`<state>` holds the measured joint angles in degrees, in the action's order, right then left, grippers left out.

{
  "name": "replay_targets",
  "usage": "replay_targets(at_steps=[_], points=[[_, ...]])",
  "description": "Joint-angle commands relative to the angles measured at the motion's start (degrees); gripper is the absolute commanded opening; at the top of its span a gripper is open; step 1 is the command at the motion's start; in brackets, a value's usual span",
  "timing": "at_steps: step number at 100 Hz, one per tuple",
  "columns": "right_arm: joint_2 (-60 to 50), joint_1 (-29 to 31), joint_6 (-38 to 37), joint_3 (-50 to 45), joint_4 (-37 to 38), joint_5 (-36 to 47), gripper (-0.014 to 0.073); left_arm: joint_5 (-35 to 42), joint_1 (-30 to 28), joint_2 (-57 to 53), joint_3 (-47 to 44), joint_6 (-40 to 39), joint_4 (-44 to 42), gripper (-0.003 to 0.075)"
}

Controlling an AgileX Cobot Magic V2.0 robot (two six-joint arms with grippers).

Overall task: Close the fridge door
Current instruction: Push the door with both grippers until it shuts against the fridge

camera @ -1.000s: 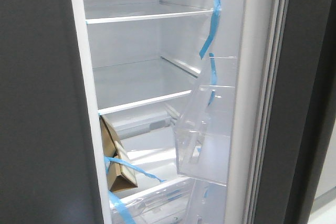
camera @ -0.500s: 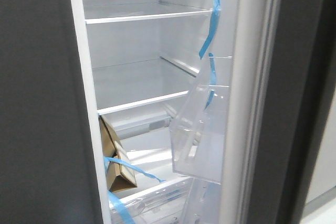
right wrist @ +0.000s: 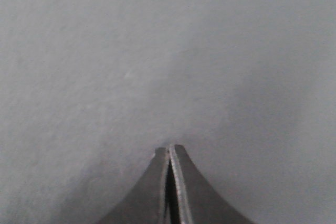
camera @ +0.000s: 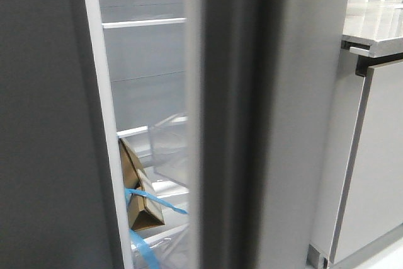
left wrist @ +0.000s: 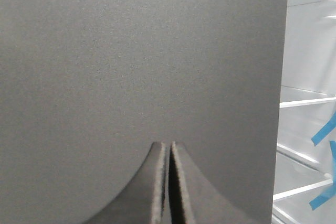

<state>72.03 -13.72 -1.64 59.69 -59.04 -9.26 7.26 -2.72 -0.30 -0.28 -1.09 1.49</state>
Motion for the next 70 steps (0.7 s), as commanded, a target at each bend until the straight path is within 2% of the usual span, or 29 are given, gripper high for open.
replay_targets(at_steps=[1,35,70], points=[[1.12,-1.97,0.46,4.38,2.41,4.02,-0.0046,4.28,0.36,-0.61,-2.01,-0.25,0.23,-0.0020],[14.47,-7.24,0.46,16.21,4.57,6.66,-0.0046,4.28,0.36,-0.61,-2.01,-0.25,0.23,-0.0020],[35.51,-8.34,0.46,38.99,4.63,4.02,-0.0046,4.28,0.36,-0.61,-2.01,-0.25,0.23,-0.0020]])
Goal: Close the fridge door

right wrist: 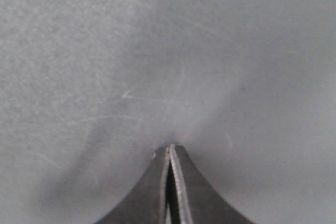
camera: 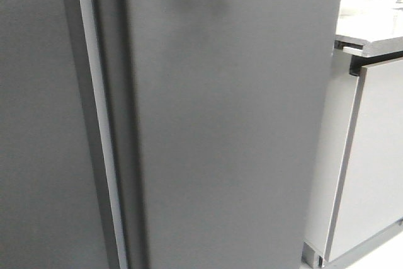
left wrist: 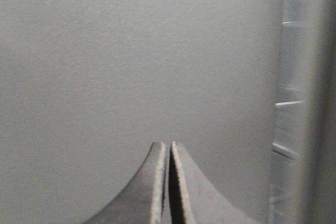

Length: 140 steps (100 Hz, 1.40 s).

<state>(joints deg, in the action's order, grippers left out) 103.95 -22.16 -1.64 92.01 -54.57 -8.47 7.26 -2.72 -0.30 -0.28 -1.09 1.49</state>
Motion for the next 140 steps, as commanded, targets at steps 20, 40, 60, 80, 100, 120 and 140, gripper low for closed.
replay_targets(at_steps=[20,40,60,80,100,120,140], points=[[11.49,0.02,0.46,18.39,0.54,-2.12,-0.0046,4.28,0.14,-0.61,-2.01,-0.25,0.23,-0.0020],[11.28,0.66,0.46,19.49,4.10,-4.39,-0.0046,4.28,0.16,-0.61,-2.01,-0.25,0.23,-0.0020],[6.18,2.55,0.46,18.90,10.25,-10.95,-0.0046,4.28,0.38,-0.61,-2.01,-0.25,0.23,-0.0020],[-2.87,4.59,-3.93,11.16,17.65,-10.85,-0.0046,4.28,0.38,-0.61,-2.01,-0.25,0.23,-0.0020],[-14.19,8.73,-4.04,-2.29,23.83,-9.09,-0.0046,4.28,0.38,-0.61,-2.01,-0.25,0.23,-0.0020],[-28.42,13.45,-4.04,-21.17,29.10,-2.34,-0.0046,4.28,0.38,-0.61,-2.01,-0.25,0.23,-0.0020],[-43.41,17.03,-4.04,-40.16,36.53,4.44,-0.0046,4.28,0.38,-0.61,-2.01,-0.25,0.23,-0.0020]])
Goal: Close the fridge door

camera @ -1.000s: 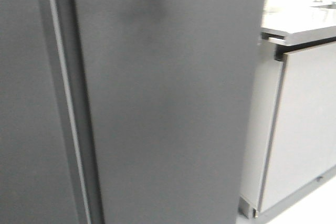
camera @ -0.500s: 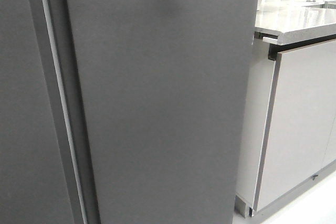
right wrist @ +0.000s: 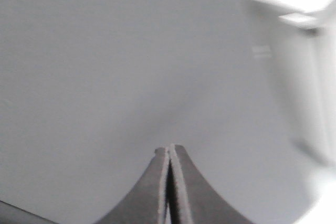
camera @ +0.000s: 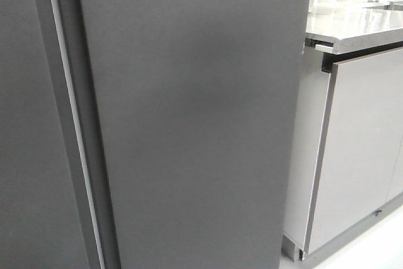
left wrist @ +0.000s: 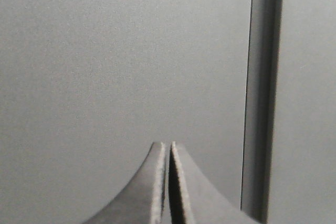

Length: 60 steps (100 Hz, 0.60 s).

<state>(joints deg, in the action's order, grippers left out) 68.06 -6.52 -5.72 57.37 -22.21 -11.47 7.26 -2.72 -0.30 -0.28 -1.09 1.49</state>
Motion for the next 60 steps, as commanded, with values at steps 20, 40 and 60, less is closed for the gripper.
replay_targets(at_steps=[20,40,60], points=[[-22.81,3.20,0.04,-22.70,10.91,14.23,-0.0046,4.28,0.38,-0.61,-2.01,-0.25,0.23,-0.0020],[-37.07,5.66,0.04,-37.79,11.07,18.06,-0.0046,4.28,0.38,-0.61,-2.01,-0.25,0.23,-0.0020],[-52.18,6.28,0.04,-51.69,11.16,20.49,-0.0046,4.28,0.38,-0.61,-2.01,-0.25,0.23,-0.0020]])
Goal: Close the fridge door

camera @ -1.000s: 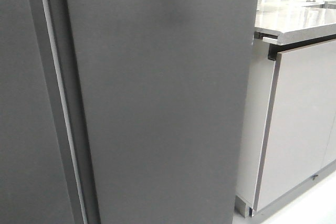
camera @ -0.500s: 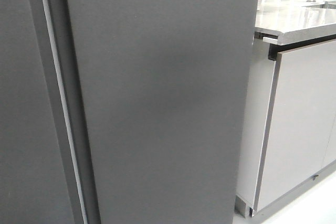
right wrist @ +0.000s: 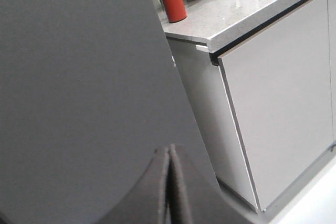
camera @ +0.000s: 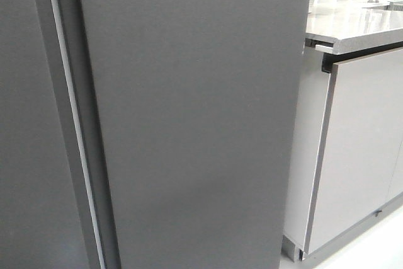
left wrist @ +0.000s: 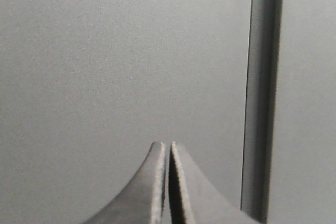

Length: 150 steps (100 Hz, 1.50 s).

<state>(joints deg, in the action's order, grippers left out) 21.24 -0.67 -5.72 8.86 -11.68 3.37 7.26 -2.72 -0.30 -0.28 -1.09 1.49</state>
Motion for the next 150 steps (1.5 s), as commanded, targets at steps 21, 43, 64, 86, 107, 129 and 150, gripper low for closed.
replay_targets(at_steps=[21,43,64,86,107,129,150], points=[[-15.49,0.69,0.04,-10.80,6.66,4.82,-0.0046,4.28,0.38,-0.61,-2.01,-0.25,0.23,-0.0020],[-17.67,2.70,0.14,-10.94,8.56,2.20,-0.0046,4.28,0.38,-0.61,-2.01,-0.25,0.23,-0.0020],[-22.26,2.81,0.14,-10.94,10.45,1.93,-0.0046,4.28,0.38,-0.61,-2.01,-0.25,0.23,-0.0020],[-22.93,2.83,0.14,-10.94,10.91,1.96,-0.0046,4.28,0.38,-0.61,-2.01,-0.25,0.23,-0.0020],[-22.93,2.83,0.14,-10.94,10.91,1.96,-0.0046,4.28,0.38,-0.61,-2.01,-0.25,0.23,-0.0020],[-22.93,2.83,0.14,-10.94,10.91,1.96,-0.0046,4.28,0.38,-0.61,-2.01,-0.25,0.23,-0.0020],[-22.93,2.83,0.14,-10.94,10.91,1.96,-0.0046,4.28,0.38,-0.61,-2.01,-0.25,0.23,-0.0020]])
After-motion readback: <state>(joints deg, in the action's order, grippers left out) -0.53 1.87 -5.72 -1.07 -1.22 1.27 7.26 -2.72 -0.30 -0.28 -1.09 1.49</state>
